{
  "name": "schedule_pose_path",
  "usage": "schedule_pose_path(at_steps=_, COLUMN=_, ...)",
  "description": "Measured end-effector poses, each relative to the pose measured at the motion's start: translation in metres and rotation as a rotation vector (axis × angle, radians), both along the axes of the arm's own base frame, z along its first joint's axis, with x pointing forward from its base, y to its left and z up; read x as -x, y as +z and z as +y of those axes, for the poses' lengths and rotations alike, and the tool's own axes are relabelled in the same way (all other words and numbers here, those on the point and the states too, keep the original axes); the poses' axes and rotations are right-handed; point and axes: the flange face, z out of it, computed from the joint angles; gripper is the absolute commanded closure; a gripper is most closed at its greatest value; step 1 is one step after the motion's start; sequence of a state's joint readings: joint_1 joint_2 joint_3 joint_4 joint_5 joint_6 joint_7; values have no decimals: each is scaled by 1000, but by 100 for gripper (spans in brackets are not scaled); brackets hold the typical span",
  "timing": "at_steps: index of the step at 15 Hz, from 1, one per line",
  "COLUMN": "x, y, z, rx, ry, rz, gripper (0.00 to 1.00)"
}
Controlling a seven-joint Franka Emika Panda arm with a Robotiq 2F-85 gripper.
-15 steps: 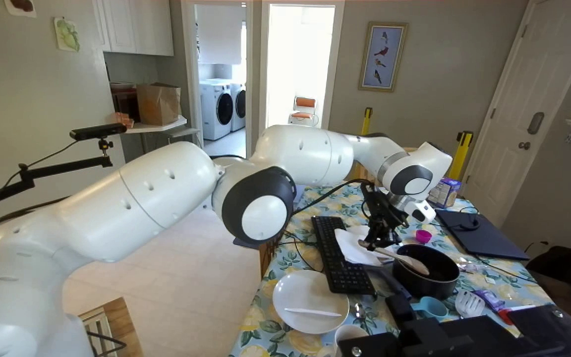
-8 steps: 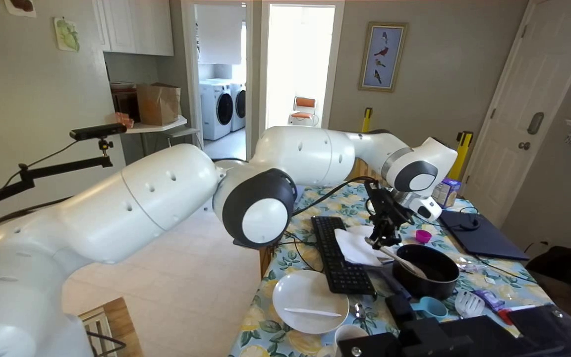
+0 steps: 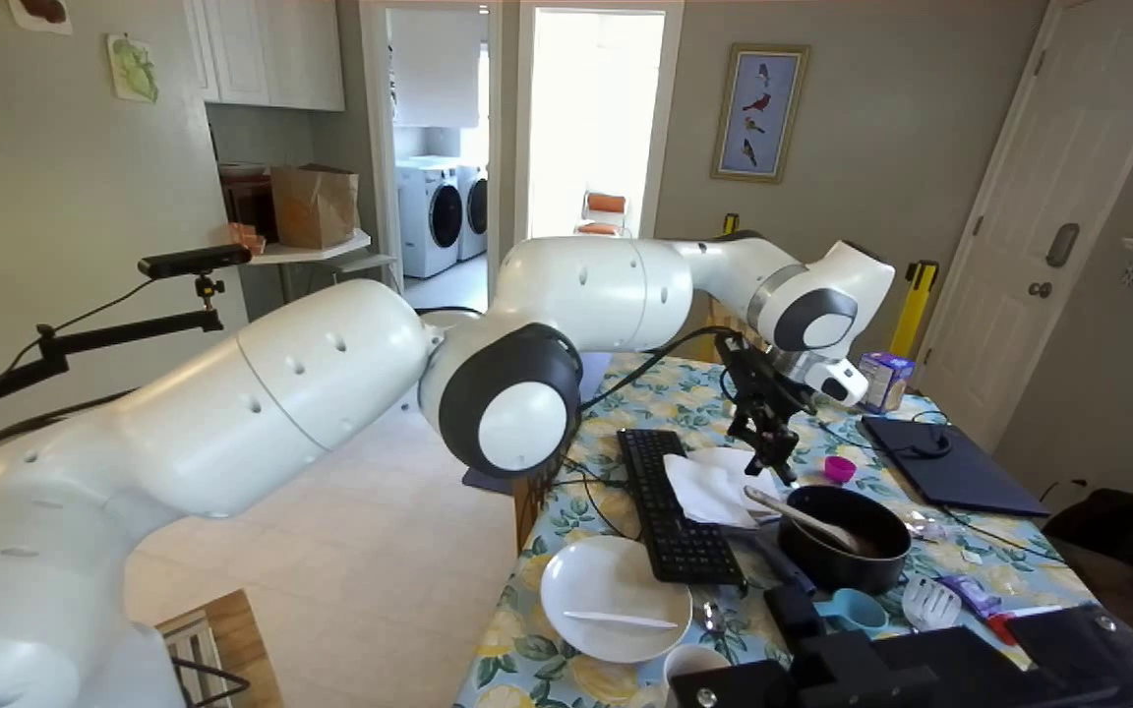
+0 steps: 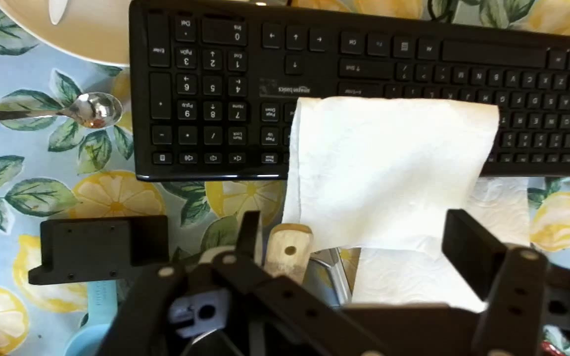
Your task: Put the wooden spoon in the pot
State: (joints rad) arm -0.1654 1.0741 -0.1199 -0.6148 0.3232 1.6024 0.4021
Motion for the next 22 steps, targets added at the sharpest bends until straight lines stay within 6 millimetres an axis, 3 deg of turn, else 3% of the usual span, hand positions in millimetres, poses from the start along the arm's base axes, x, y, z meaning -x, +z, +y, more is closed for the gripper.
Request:
schedule_pose_path(at_steps=6, x=5, y=49, z=33, rx=101, ry=138, rz=0, gripper=0)
schedule_pose_path(at_steps=12, x=17, y=98, z=47, rx=241, ry=217, rz=6, gripper=0)
schedule_pose_path(at_steps=15, x=24, y=107, z=53, rx=248, ry=243, rz=21, gripper=0)
schedule_pose_path(at_steps=22, x=24, y=103, z=51, rx=247, ry=240, rz=25, gripper=0)
